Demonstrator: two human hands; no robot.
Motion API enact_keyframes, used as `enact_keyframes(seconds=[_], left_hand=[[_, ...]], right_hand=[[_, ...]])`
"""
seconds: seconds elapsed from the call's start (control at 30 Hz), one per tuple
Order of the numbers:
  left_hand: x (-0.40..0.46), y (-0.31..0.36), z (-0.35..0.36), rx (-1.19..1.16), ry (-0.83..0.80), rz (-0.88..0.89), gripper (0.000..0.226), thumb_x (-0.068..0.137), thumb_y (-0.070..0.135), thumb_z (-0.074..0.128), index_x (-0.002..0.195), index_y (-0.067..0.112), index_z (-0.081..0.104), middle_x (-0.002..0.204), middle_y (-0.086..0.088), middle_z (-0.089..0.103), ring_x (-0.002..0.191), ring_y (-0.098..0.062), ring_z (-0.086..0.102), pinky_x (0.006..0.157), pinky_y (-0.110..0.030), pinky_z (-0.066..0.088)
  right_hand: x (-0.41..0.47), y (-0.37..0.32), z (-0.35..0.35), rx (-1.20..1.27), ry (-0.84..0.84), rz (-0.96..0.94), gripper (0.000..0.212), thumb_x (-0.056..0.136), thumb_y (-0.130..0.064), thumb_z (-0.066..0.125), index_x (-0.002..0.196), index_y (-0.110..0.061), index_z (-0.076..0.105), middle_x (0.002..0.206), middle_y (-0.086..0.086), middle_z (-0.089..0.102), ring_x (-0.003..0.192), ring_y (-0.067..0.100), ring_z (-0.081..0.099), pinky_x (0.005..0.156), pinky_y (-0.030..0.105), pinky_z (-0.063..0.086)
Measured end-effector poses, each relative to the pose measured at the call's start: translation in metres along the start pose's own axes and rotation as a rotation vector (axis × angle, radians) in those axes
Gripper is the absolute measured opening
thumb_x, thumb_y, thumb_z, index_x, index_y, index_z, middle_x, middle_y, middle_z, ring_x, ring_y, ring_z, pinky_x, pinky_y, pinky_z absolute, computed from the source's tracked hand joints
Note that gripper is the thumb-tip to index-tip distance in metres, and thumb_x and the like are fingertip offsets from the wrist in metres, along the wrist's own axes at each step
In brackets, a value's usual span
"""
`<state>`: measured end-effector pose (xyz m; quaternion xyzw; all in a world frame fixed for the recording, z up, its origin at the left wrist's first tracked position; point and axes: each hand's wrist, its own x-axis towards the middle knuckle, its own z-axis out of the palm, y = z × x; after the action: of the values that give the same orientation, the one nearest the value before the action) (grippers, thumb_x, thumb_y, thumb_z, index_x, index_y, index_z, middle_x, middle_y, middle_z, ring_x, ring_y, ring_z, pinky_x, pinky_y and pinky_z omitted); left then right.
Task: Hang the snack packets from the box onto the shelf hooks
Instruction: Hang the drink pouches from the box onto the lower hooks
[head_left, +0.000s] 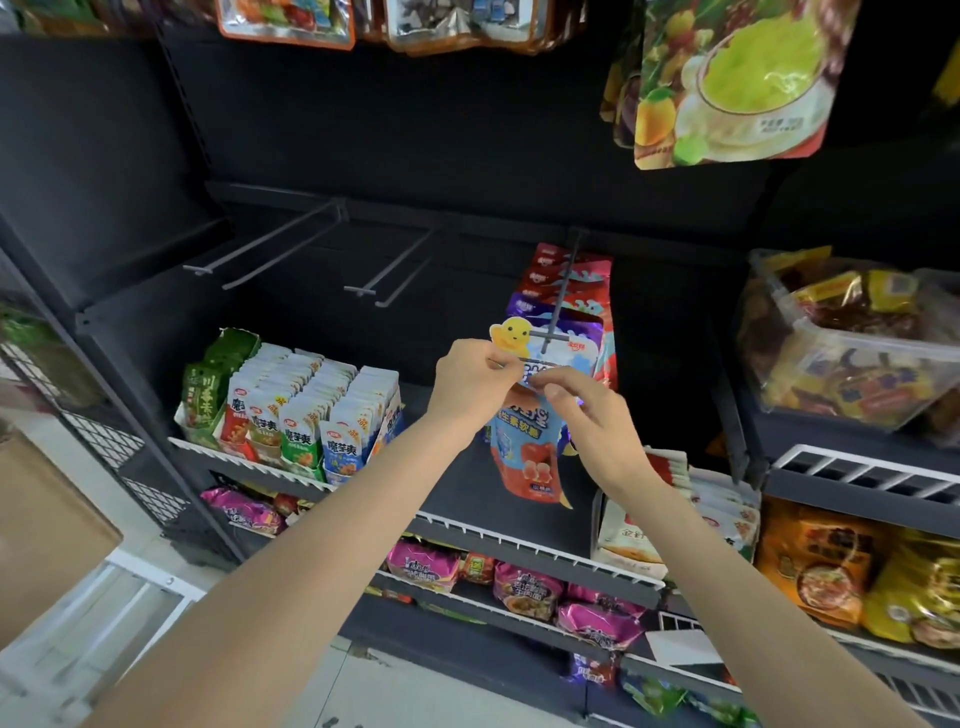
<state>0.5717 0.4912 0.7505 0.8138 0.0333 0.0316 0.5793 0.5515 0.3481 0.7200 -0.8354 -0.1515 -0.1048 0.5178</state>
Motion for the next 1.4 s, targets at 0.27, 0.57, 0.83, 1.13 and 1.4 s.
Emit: enact_keyframes(seconds=[0.27, 0.57, 0.83, 1.13, 1.4], left_hand=[[0.009, 0.003, 0.012, -0.016, 0.029, -0.014, 0.011, 0.087, 0.015, 0.062, 0.078, 0.021, 0.065, 0.095, -0.009, 0.07, 0.088, -0.026, 0.068, 0.081, -0.044, 0.056], [0.005, -0.019, -0.006, 0.087, 0.175, 0.051, 0.025, 0.095, 0.017, 0.052, 0.119, 0.011, 0.051, 0.098, 0.0, 0.06, 0.1, -0.023, 0.062, 0.089, -0.047, 0.05], [0.014, -0.011, 0.001, 0.069, 0.164, -0.016, 0.028, 0.09, 0.021, 0.061, 0.115, 0.01, 0.058, 0.104, -0.002, 0.06, 0.09, -0.013, 0.057, 0.08, -0.033, 0.052], [0.014, -0.014, 0.0, 0.062, 0.028, 0.007, 0.033, 0.088, 0.022, 0.062, 0.12, 0.012, 0.06, 0.109, -0.005, 0.068, 0.096, -0.016, 0.064, 0.069, -0.025, 0.047], [0.012, -0.014, 0.01, 0.179, 0.112, 0.108, 0.047, 0.09, 0.018, 0.061, 0.133, 0.017, 0.042, 0.113, -0.008, 0.064, 0.103, -0.016, 0.058, 0.072, -0.025, 0.046]], right_hand=[[-0.002, 0.005, -0.004, -0.152, 0.085, 0.007, 0.029, 0.091, -0.028, 0.059, 0.117, -0.015, 0.065, 0.103, -0.011, 0.061, 0.092, 0.0, 0.056, 0.073, 0.007, 0.046], [0.012, 0.014, -0.005, 0.198, 0.243, 0.296, 0.018, 0.095, -0.025, 0.054, 0.096, -0.009, 0.061, 0.092, 0.006, 0.07, 0.083, 0.017, 0.07, 0.072, 0.049, 0.058], [0.018, 0.013, 0.003, 0.138, 0.283, 0.317, 0.029, 0.095, -0.024, 0.055, 0.101, 0.004, 0.06, 0.089, 0.006, 0.068, 0.077, 0.011, 0.068, 0.072, 0.046, 0.059], [0.029, 0.015, -0.004, -0.031, 0.27, 0.248, 0.019, 0.098, -0.025, 0.05, 0.09, -0.008, 0.055, 0.078, -0.001, 0.063, 0.065, 0.006, 0.062, 0.043, 0.009, 0.043], [0.031, 0.012, 0.001, -0.468, 0.324, -0.088, 0.025, 0.087, 0.008, 0.055, 0.11, -0.002, 0.054, 0.115, 0.014, 0.047, 0.1, 0.02, 0.051, 0.076, 0.029, 0.052]])
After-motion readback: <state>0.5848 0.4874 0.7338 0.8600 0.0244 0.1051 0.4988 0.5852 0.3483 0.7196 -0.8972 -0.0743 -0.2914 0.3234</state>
